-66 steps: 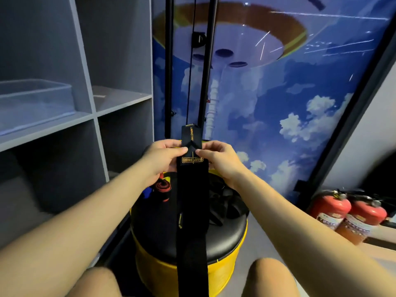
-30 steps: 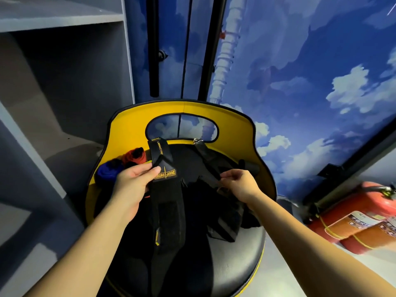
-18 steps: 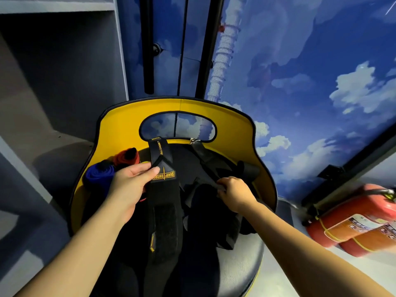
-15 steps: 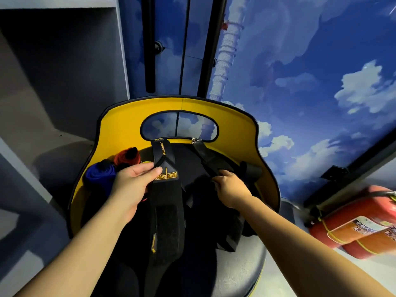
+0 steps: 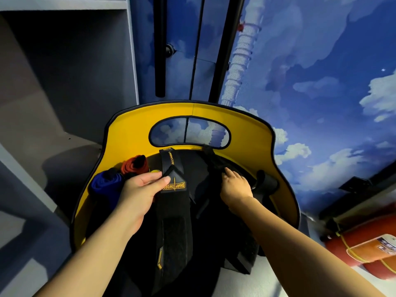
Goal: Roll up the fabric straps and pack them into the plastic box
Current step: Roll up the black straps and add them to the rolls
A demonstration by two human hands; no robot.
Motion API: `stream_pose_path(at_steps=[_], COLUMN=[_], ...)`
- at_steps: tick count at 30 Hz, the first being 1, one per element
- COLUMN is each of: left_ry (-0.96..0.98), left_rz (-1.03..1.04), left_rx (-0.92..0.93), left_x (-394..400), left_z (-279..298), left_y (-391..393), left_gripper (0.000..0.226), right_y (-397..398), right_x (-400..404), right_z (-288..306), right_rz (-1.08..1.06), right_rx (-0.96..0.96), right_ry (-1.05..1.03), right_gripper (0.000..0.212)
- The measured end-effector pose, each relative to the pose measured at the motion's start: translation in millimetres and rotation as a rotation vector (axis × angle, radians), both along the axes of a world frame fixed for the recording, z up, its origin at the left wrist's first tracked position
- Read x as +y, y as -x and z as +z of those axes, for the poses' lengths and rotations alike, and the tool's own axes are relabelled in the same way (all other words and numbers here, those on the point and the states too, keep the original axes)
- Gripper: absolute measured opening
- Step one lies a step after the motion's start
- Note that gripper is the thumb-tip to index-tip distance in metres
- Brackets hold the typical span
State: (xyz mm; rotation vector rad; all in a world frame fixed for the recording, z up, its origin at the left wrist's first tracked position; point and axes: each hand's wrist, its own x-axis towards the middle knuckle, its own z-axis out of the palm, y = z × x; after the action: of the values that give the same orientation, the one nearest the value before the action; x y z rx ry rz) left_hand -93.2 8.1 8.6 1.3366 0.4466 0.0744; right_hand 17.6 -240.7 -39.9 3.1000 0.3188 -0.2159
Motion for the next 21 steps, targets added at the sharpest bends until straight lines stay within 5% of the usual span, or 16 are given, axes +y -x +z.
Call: stream_pose_path(at_steps=[4,9,16,21], left_ry=[0.005,0.035,0.066,0.060], left_rz=[0.000,0.018,0.033,0.040], left_rx=[0.007,0.004,-0.005,0.003], left_x=[-2,-5,0,4], left_z=[5,13,19,18], left_y=[1,6,9,8], left_gripper=[0.036,0.024,0.026,0.035], right_y=[1,5,4,8], right_x=[0,7,2,-10], right_z=[23,66,99,93], right_rz=[-0.024,-0.351,-0.362,-0.384], right_rx=[-0.267,-0.222,0.251,0.507], right_ry=[-0.353,-0.922,-1.501,-1.678], right_gripper=[0.025,0.007,0.039,0.052])
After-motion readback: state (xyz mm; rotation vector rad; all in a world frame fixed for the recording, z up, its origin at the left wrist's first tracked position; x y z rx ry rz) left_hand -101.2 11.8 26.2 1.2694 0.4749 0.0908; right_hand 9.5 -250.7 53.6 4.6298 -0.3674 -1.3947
